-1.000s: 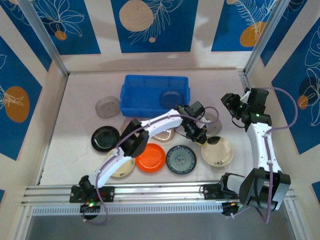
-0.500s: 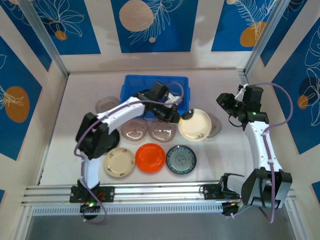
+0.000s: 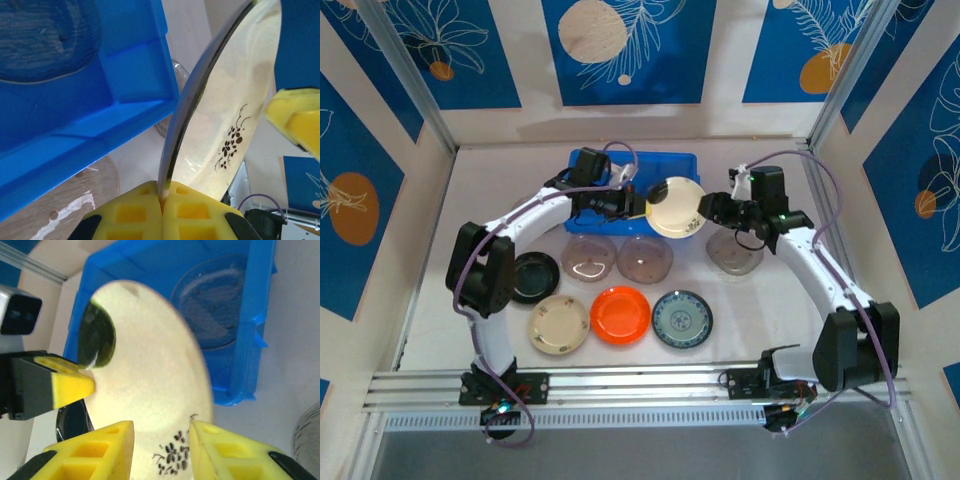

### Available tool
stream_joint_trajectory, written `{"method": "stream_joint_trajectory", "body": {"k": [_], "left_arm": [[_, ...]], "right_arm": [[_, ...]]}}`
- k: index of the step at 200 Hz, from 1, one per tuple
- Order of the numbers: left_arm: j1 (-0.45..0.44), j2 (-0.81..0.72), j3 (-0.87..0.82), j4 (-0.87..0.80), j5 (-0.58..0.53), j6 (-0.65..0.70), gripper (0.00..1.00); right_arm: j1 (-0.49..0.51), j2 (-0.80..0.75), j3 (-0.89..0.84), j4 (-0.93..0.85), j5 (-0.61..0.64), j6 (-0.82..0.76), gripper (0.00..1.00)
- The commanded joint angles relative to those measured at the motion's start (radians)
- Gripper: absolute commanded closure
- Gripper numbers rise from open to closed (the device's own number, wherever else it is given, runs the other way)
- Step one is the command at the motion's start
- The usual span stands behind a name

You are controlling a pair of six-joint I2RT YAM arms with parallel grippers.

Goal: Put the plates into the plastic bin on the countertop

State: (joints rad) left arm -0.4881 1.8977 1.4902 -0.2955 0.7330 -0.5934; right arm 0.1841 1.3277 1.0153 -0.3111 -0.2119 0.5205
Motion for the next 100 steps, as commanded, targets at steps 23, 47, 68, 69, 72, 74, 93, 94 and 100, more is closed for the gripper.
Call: {"method": "stream_joint_trajectory", "body": {"k": [23, 47, 68, 69, 72, 74, 93, 94, 100], "left_arm": [[0.009, -0.024, 0.002, 0.053, 0.055, -0.022, 1.0], [0.012, -0.026, 0.012, 0.005, 0.025, 0.004, 1.0], [0.013, -0.029, 0.005, 0.008, 0.025, 0.0, 1.0], [0.013, -0.029, 0.006, 0.008, 0.025, 0.0, 1.0], [0.014, -0.029, 0.008, 0.005, 0.025, 0.001, 1.0], [0.013, -0.03, 0.008, 0.002, 0.024, 0.002, 1.0], [0.015, -0.034, 0.015, -0.001, 0.021, 0.003, 1.0], [0.014, -0.035, 0.016, -0.002, 0.021, 0.003, 1.0], [0.014, -0.036, 0.018, -0.001, 0.021, 0.001, 1.0]], "right_arm": [[0.033, 0.034, 0.062, -0.034, 0.087, -0.051, 0.71], [0.032, 0.01, 0.092, -0.092, 0.17, -0.091, 0.7], [0.003, -0.011, 0.109, -0.112, 0.166, -0.107, 0.62], [0.002, -0.01, 0.111, -0.114, 0.166, -0.108, 0.61], [0.0, -0.01, 0.114, -0.118, 0.167, -0.107, 0.6], [0.0, -0.009, 0.117, -0.121, 0.168, -0.108, 0.59], [-0.001, 0.012, 0.121, -0.128, 0.171, -0.106, 0.56], [-0.002, 0.013, 0.12, -0.127, 0.17, -0.106, 0.56], [-0.002, 0.019, 0.115, -0.118, 0.162, -0.104, 0.56]]}}
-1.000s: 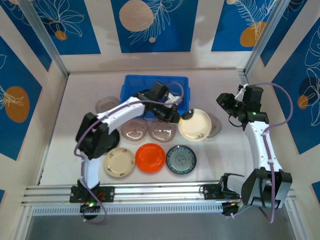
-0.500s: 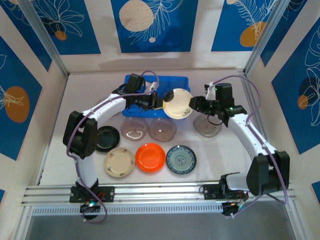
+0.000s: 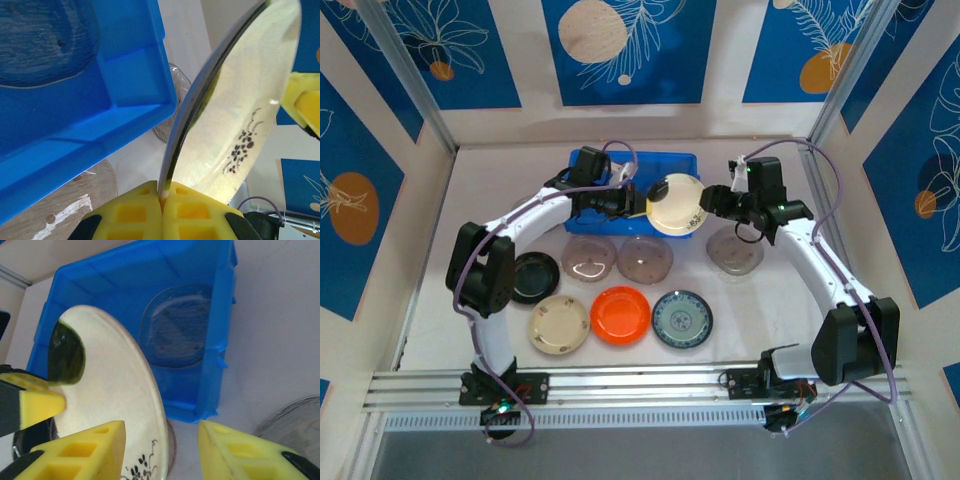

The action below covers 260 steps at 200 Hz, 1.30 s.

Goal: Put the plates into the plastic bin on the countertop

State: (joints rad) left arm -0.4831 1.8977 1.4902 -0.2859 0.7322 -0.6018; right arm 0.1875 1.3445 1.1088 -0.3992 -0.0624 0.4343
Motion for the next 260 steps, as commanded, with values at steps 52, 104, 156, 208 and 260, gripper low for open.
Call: {"method": "stream_joint_trajectory", "body": {"k": [52, 104, 156, 208, 260], "left_arm": [[0.009, -0.027, 0.049, -0.041, 0.026, 0.022, 1.0], [0.013, -0.03, 0.07, -0.062, 0.033, 0.034, 1.0], [0.029, -0.042, 0.071, -0.085, 0.032, 0.048, 1.0], [0.061, -0.069, 0.048, -0.12, -0.029, 0.07, 0.27], [0.206, -0.206, -0.064, -0.145, -0.225, 0.165, 0.0]], "right_arm": [[-0.001, 0.032, -0.007, 0.064, -0.08, 0.009, 0.61], [0.019, 0.107, 0.031, 0.058, -0.117, 0.011, 0.68], [0.022, 0.103, 0.071, 0.04, -0.111, -0.003, 0.77], [0.035, 0.165, 0.133, 0.052, -0.131, 0.044, 1.0], [0.107, 0.404, 0.418, -0.027, -0.123, 0.102, 1.0]]}}
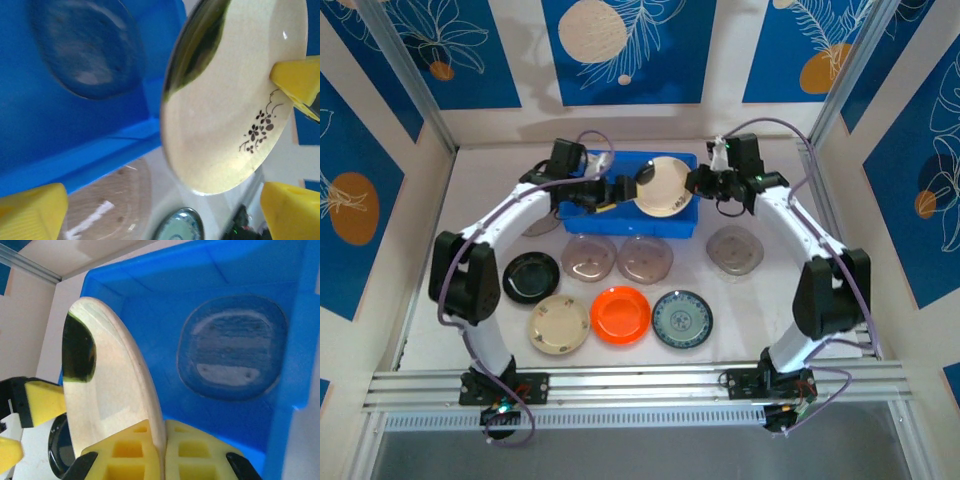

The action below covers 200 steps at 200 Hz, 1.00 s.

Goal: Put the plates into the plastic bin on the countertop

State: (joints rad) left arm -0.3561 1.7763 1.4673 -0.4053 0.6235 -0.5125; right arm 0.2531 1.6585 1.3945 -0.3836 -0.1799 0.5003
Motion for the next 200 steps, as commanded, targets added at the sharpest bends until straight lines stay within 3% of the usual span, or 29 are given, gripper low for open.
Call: {"method": "stream_joint_trajectory", "body": {"k": [1, 49, 135, 200], "left_arm": [[0.081, -0.089, -0.042, -0.027, -0.121, 0.078, 0.0], [0.135, -0.167, -0.063, -0.035, -0.247, 0.173, 0.0], [0.16, -0.216, -0.151, 0.068, -0.196, 0.088, 0.0], [0.161, -0.241, -0.193, 0.093, -0.205, 0.072, 0.0]], "right_arm": [[0.041, 0.095, 0.138, -0.044, -0.006, 0.037, 1.0], [0.09, 0.357, 0.419, -0.12, -0.059, 0.061, 1.0], [0.137, 0.715, 0.782, -0.21, -0.097, 0.075, 1.0], [0.146, 0.865, 0.962, -0.28, -0.117, 0.068, 1.0]]}}
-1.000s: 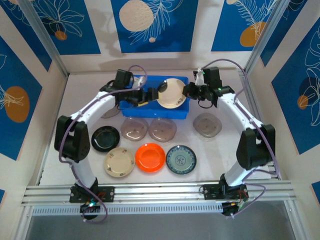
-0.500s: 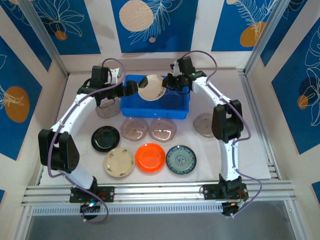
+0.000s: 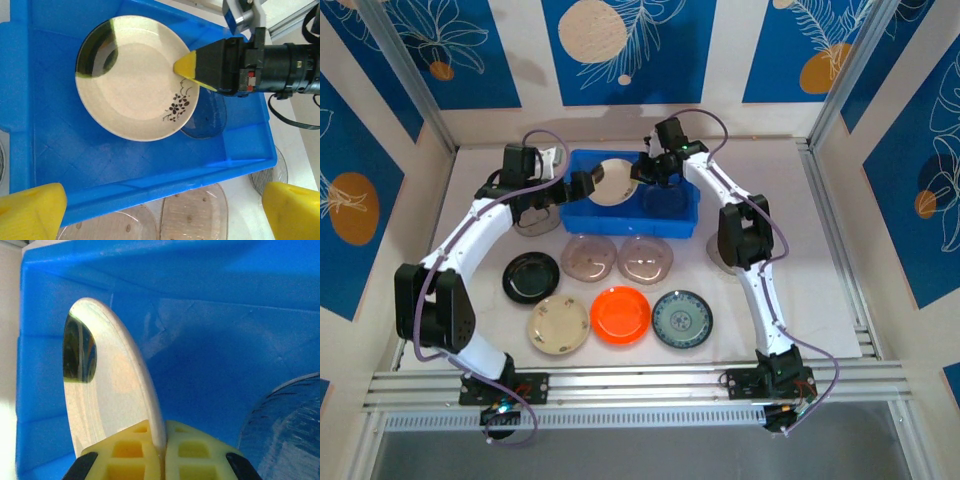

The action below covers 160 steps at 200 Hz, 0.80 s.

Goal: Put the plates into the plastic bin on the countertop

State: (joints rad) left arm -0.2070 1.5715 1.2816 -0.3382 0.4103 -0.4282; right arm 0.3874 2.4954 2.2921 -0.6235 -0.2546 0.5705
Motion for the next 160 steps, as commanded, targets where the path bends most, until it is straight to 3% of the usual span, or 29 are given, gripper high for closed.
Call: {"method": "stream_joint_trajectory", "body": {"k": [1, 160], "left_arm": [[0.012, -0.035, -0.007, 0.025, 0.008, -0.012, 0.0], [0.019, -0.054, -0.047, 0.051, 0.033, -0.035, 0.01]], "right_arm": [[0.011, 0.029, 0.065, -0.04, -0.042, -0.001, 1.0], [0.048, 0.193, 0.251, -0.145, 0.034, 0.0, 1.0]]}}
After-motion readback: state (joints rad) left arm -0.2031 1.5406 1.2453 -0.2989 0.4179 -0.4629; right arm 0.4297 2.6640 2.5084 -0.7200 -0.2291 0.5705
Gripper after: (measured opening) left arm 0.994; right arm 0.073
